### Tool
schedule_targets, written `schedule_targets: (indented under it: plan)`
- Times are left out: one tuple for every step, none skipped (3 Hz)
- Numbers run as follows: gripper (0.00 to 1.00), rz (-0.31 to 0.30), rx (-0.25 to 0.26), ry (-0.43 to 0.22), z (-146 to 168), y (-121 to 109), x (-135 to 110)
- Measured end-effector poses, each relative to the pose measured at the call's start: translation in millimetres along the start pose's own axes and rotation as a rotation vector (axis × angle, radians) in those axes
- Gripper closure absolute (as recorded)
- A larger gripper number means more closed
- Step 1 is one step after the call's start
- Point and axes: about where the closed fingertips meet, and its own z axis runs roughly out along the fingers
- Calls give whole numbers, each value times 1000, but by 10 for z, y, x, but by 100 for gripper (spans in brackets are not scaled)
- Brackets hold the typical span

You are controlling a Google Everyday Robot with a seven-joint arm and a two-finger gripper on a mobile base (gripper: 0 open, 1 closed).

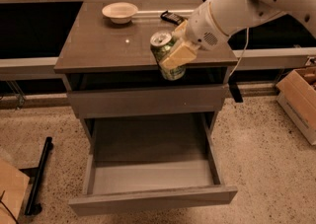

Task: Pick green can from middle drawer and place on counter

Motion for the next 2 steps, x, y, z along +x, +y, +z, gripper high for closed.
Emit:
schedule_targets:
  plan:
    - [100, 48, 66, -33, 77, -260, 111]
    - [100, 92, 150, -60, 97, -544, 192]
